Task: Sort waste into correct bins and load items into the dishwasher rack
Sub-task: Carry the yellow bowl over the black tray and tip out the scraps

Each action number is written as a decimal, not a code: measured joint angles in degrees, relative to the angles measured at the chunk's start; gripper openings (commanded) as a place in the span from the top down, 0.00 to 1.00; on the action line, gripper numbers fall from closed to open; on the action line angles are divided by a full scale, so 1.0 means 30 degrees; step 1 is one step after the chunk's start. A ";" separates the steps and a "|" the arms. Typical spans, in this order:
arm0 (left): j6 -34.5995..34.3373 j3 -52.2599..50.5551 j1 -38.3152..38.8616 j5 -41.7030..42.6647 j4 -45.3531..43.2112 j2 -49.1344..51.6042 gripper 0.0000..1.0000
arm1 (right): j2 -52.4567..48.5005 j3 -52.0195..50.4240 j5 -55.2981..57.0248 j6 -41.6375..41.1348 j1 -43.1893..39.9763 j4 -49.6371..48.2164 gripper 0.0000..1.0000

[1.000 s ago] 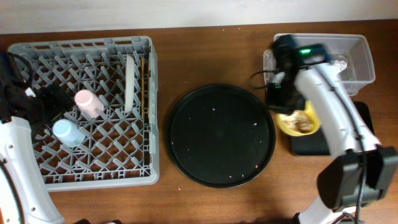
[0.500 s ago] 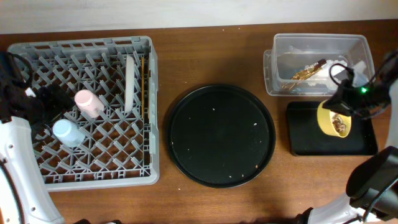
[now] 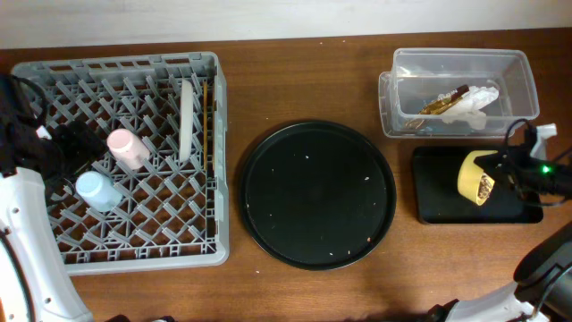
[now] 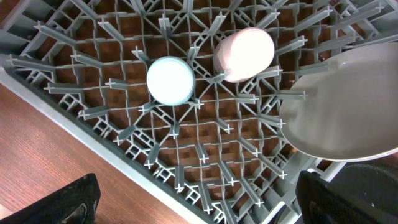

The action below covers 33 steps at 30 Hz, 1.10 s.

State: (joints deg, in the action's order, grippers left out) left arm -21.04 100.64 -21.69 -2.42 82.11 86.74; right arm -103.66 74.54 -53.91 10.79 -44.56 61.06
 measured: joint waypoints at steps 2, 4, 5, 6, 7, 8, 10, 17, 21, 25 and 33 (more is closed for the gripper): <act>0.0000 0.0000 0.0000 0.0000 0.0000 0.0000 0.01 | -0.0015 -0.0240 -0.0962 0.0175 -0.0459 -0.0175 0.96; -0.0007 0.0000 0.0000 0.0000 0.0000 0.0000 0.01 | -0.0160 -0.0386 -0.2222 0.0612 -0.0954 -0.0233 0.96; -0.0007 0.0000 0.0000 0.0000 0.0000 0.0000 0.01 | -0.0270 -0.0430 -0.2674 0.0780 -0.1122 -0.0262 0.96; 0.0000 0.0000 0.0000 0.0000 0.0000 0.0000 0.01 | -0.0459 -0.0503 -0.3249 0.1013 -0.1326 -0.0233 0.96; 0.0000 0.0000 0.0000 0.0000 0.0000 0.0000 0.01 | -0.0619 -0.0590 -0.3723 0.1129 -0.1457 -0.0233 0.96; 0.0000 0.0000 0.0000 0.0000 0.0000 0.0000 0.01 | -0.0809 -0.0692 -0.4211 0.1370 -0.1559 -0.0240 0.96; 0.0000 0.0000 0.0000 0.0000 0.0000 0.0000 0.01 | -0.1093 -0.0838 -0.4867 0.1727 -0.1639 -0.0248 0.96; 0.0000 0.0000 0.0000 0.0000 0.0000 0.0000 0.01 | -0.1916 -0.0889 -0.6550 0.2412 -0.1661 -0.0444 0.96; -0.0007 0.0000 0.0000 -0.0007 0.0000 0.0000 0.01 | -0.2018 -0.0889 -0.7665 0.2484 -0.1770 -0.0146 0.96; 0.0000 0.0000 0.0000 0.0000 0.0000 0.0000 0.00 | -0.2018 -0.0889 -0.8298 0.2616 -0.2113 0.0546 0.96; -0.0007 0.0000 0.0000 0.0000 0.0000 0.0000 0.01 | -0.2033 -0.0911 -0.8954 0.2448 -0.2645 -0.0896 0.96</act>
State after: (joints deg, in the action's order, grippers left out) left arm -21.06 100.64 -21.69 -2.42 82.11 86.74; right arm -109.75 71.81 -80.77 18.13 -52.49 58.37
